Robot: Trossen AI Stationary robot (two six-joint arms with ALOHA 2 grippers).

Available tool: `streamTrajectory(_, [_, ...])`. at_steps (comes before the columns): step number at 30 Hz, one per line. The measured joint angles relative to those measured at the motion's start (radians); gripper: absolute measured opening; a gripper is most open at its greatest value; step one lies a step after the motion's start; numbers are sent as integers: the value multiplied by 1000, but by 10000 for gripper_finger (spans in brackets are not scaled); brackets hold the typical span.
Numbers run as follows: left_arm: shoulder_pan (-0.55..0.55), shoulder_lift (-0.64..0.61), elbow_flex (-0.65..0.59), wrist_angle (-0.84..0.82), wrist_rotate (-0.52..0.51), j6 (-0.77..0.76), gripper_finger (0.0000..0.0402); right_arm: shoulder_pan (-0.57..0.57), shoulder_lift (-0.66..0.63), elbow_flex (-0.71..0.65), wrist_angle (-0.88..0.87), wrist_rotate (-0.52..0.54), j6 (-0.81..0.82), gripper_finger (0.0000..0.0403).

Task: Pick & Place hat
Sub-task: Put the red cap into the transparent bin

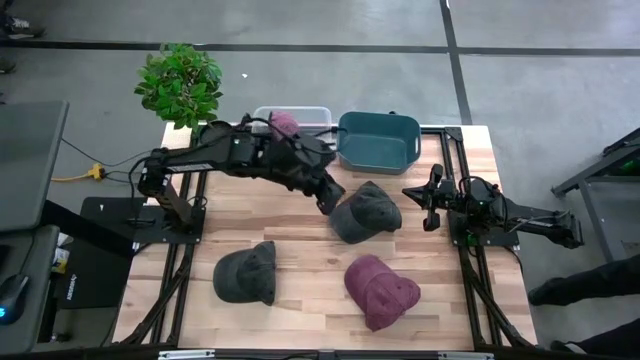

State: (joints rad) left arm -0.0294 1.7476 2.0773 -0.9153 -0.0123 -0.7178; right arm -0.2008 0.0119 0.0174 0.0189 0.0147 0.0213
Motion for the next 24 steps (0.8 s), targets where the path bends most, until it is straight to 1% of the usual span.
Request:
streamTrajectory(3, [4,7,-23,53,61,16,0,0,0,0,0,0,0,0])
streamTrajectory(5, [13,5,-57,125,115,19,0,0,0,0,0,0,0,0])
streamTrajectory(7, [17,-14,-82,138,169,29,0,0,0,0,0,0,0,0])
streamTrajectory(10, [17,-65,-115,170,177,68,0,0,0,0,0,0,0,0])
streamTrajectory(12, [19,-116,-163,156,173,85,0,0,0,0,0,0,0,0])
streamTrajectory(13, [26,-133,-189,186,186,88,0,0,0,0,0,0,0,0])
streamTrajectory(16, [48,-191,-301,257,226,76,0,0,1,0,0,0,0,0])
streamTrajectory(18, [60,-248,-390,303,235,60,0,0,1,0,0,0,0,0])
streamTrajectory(22, [65,-385,-586,434,247,35,0,0,2,0,-1,0,0,0])
streamTrajectory(24, [64,-434,-689,533,258,21,0,0,1,0,-1,0,0,0])
